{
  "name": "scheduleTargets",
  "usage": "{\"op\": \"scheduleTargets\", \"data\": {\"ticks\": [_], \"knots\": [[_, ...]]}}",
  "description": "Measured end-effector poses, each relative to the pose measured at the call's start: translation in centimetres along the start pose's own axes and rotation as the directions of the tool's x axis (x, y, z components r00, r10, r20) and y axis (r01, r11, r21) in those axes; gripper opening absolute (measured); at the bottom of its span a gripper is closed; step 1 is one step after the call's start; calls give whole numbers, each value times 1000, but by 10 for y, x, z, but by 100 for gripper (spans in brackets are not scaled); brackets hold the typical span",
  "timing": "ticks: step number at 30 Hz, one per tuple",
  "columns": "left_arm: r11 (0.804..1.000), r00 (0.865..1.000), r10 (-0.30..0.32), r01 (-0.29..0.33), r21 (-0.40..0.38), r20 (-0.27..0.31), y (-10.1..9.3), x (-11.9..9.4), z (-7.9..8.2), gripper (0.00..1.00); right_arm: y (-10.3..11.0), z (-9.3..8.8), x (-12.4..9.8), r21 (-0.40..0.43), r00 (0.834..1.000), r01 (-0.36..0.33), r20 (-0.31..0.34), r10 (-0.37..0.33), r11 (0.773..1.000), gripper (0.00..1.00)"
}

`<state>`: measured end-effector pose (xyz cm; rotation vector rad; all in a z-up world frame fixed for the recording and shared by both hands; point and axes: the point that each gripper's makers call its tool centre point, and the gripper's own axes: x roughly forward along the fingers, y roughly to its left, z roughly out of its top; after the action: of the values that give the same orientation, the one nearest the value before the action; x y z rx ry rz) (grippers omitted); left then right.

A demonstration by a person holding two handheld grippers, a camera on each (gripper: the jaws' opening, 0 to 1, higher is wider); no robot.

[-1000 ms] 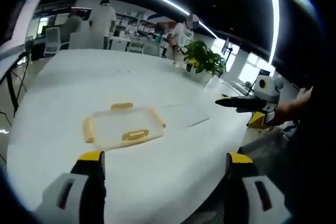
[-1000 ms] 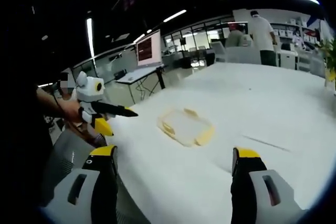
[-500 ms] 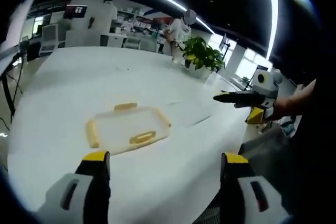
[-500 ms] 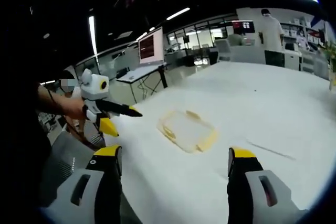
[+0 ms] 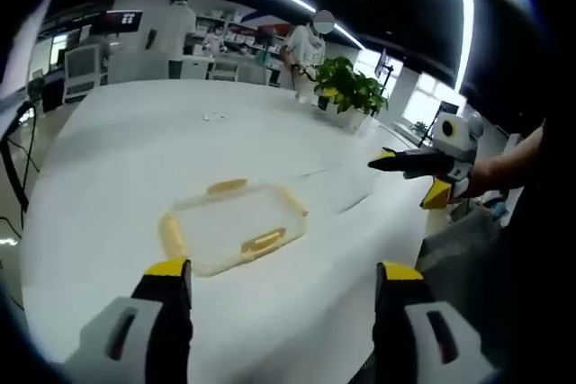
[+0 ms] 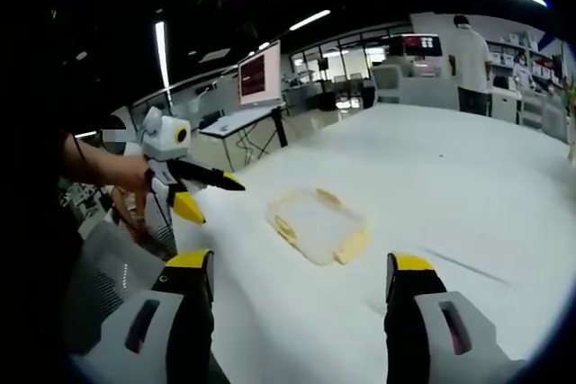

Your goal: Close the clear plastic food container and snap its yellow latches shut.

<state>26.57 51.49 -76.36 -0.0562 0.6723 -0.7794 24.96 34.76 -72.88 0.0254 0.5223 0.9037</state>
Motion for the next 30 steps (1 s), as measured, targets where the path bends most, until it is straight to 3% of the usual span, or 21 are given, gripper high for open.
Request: {"op": "scheduleTargets", "data": {"ticks": [10,20,30], "knots": [[1000,999,-15,15,22,-40,4,4,-4,77,-4,-2,13,0,1000,-8,-17,8,1000,71],[999,998,-19,21,34,-57,13,7,-2,78,-6,1,22,-25,999,-23,-30,23,999,68],[995,991,-54,63,73,-125,22,14,-6,72,-13,4,37,-35,998,-30,-47,29,999,69]]}}
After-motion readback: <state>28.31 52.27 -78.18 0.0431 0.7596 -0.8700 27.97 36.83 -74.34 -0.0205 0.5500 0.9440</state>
